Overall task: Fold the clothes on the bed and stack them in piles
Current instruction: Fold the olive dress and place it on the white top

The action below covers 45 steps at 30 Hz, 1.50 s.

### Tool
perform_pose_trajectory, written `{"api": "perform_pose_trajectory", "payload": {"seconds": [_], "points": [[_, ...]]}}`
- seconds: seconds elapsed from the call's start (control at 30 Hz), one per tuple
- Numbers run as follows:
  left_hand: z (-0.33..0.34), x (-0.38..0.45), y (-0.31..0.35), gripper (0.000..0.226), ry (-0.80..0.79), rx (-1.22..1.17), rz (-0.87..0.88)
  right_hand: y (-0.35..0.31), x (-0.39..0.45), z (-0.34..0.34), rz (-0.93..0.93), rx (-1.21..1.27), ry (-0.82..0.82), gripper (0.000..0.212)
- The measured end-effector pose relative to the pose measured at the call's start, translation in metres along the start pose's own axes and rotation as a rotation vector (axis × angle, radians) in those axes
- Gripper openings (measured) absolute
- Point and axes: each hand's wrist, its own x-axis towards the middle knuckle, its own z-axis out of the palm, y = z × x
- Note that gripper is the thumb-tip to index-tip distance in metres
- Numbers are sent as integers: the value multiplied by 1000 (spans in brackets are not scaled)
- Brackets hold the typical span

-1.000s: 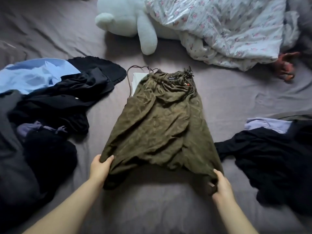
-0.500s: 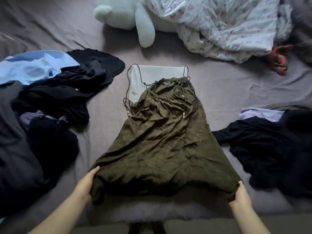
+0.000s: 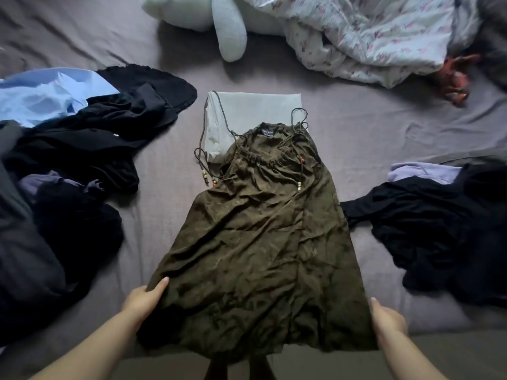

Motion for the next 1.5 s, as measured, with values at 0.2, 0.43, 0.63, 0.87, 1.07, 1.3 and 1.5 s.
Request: {"api": "perform_pose_trajectory", "payload": {"seconds": [0.2, 0.43, 0.63, 0.87, 1.07, 1.3, 1.5], "points": [[13, 6, 52, 55, 163, 300, 176, -71, -23, 20, -280, 109, -13, 32], [46, 3, 175, 29, 263, 240, 670, -194, -45, 40, -667, 112, -53, 27], [85, 3, 288, 46, 212, 207, 840, -312, -42, 74, -963, 121, -169, 31], [124, 34, 344, 25, 8, 11, 522, -384, -29, 118, -913, -162, -278, 44], [108, 34, 393, 14, 200, -285, 782, -430, -34, 93, -807, 41, -545, 28], [106, 32, 438, 40, 211, -102, 993, -506, -23, 107, -938, 404, -189, 22], [121, 51, 370, 61, 291, 128, 1112, -438, -13, 120, -1209, -13, 9, 54]]}}
